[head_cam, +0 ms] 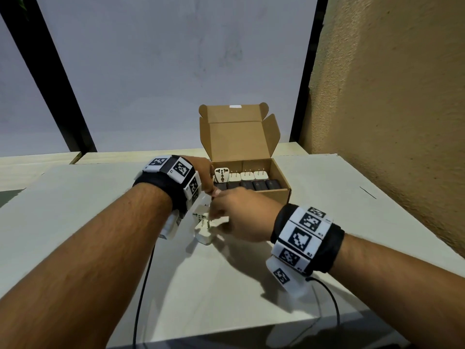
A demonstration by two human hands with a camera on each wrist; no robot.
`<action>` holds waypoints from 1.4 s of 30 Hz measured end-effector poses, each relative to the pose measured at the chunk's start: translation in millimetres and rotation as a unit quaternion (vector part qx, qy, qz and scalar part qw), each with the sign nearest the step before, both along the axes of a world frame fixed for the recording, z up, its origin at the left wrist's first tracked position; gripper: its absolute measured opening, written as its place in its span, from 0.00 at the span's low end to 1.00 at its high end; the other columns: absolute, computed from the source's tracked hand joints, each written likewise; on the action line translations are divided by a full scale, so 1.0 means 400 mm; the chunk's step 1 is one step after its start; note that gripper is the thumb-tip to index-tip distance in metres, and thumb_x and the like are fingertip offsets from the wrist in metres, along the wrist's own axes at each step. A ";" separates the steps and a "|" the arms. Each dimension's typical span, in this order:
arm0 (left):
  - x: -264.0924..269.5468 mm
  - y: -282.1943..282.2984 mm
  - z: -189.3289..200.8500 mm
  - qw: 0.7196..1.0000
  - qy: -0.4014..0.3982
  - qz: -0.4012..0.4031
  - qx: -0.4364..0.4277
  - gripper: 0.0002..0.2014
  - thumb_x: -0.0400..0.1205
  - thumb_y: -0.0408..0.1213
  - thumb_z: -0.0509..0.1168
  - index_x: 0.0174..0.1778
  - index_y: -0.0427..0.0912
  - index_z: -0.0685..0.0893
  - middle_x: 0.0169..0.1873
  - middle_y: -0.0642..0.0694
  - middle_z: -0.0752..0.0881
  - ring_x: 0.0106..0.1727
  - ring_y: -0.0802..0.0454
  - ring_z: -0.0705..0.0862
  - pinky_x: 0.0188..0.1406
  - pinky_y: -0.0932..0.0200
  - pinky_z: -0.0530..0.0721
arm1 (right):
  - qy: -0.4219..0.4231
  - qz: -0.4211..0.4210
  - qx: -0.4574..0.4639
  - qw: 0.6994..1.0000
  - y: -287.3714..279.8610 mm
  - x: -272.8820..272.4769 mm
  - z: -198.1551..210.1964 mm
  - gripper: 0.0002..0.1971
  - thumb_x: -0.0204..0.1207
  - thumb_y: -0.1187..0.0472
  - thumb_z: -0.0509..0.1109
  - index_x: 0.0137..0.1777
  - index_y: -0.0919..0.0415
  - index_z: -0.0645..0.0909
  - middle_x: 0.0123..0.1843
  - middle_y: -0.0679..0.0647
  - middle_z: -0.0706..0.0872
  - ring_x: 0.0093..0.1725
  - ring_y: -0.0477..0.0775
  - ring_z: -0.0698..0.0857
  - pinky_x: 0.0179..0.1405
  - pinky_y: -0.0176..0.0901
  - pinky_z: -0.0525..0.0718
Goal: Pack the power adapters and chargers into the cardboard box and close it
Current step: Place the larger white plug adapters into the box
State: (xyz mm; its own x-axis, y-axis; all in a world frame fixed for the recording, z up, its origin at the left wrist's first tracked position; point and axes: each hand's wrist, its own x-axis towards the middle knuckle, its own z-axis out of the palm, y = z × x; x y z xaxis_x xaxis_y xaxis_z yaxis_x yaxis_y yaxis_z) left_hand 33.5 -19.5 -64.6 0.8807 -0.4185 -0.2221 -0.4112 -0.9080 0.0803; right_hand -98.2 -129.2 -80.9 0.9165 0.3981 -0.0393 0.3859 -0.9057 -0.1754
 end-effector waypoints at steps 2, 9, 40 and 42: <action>0.007 -0.001 0.004 1.000 0.016 -0.004 -0.001 0.18 0.76 0.51 0.73 0.53 0.48 0.74 0.14 0.54 0.78 0.32 0.55 0.75 0.28 0.65 0.66 | 0.003 0.051 -0.034 0.998 0.008 -0.010 -0.011 0.24 0.75 0.56 0.74 0.71 0.47 0.77 0.69 0.47 0.79 0.64 0.53 0.81 0.54 0.47 0.82; -0.006 0.003 0.007 1.000 0.024 -0.016 -0.003 0.20 0.77 0.53 0.73 0.59 0.48 0.80 0.24 0.52 0.77 0.38 0.52 0.78 0.29 0.66 0.68 | 0.036 0.081 -0.060 0.994 -0.010 -0.016 -0.010 0.13 0.75 0.54 0.74 0.58 0.54 0.84 0.59 0.49 0.81 0.55 0.53 0.82 0.51 0.49 0.83; -0.015 0.008 0.010 1.000 0.007 0.010 -0.019 0.34 0.74 0.56 0.74 0.74 0.44 0.77 0.27 0.55 0.81 0.46 0.51 0.82 0.49 0.59 0.74 | 0.002 0.044 -0.062 0.997 -0.093 0.058 0.102 0.23 0.73 0.51 0.74 0.68 0.54 0.80 0.49 0.48 0.77 0.48 0.49 0.76 0.39 0.34 0.72; -0.017 0.006 0.010 1.000 -0.001 0.009 -0.014 0.35 0.74 0.57 0.73 0.74 0.43 0.77 0.27 0.54 0.80 0.46 0.51 0.82 0.49 0.58 0.74 | -0.027 0.002 -0.053 0.998 -0.124 0.087 0.135 0.23 0.72 0.50 0.75 0.66 0.53 0.82 0.52 0.51 0.80 0.51 0.50 0.77 0.46 0.38 0.76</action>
